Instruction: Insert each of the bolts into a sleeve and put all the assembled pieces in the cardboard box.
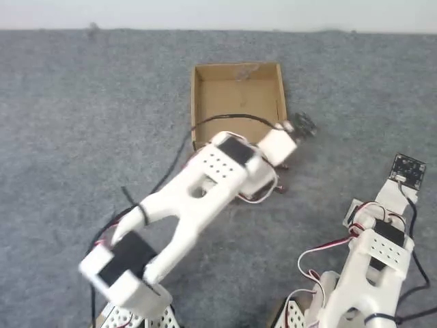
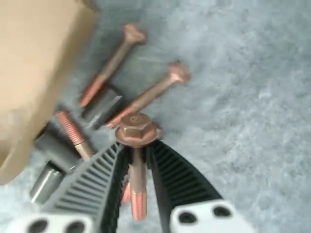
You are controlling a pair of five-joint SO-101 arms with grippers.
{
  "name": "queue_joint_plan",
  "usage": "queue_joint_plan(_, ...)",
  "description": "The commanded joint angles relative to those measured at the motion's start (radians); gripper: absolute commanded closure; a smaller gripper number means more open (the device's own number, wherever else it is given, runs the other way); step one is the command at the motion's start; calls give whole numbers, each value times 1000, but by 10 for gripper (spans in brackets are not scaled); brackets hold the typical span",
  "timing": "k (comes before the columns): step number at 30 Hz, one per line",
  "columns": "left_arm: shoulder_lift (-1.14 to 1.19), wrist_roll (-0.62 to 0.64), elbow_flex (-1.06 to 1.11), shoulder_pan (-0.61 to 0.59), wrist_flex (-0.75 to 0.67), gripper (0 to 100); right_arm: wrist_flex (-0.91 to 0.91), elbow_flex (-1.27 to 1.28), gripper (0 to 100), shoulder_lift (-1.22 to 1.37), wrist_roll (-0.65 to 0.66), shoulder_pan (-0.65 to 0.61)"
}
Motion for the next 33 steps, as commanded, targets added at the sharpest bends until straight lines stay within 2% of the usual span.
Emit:
queue_joint_plan(1,-166,83,51,-72,-78,990,-19,-25,988,1,12,10)
queue_joint_plan(11,-331,253,242,-388,-89,989,-13,-23,988,1,14,-15)
queue_joint_plan(16,-399,279,363,-566,-94,989,-12,-23,988,1,14,-28)
queue_joint_plan(18,-439,279,450,-626,-147,989,-12,-23,987,1,14,-35)
queue_joint_plan(23,-583,276,728,-720,-318,990,-10,-25,989,-1,14,-122)
queue_joint_plan(27,-686,275,857,-783,-327,990,-12,-40,987,-1,15,-196)
queue_joint_plan(33,-770,275,940,-902,-330,990,-27,-80,986,1,15,-397)
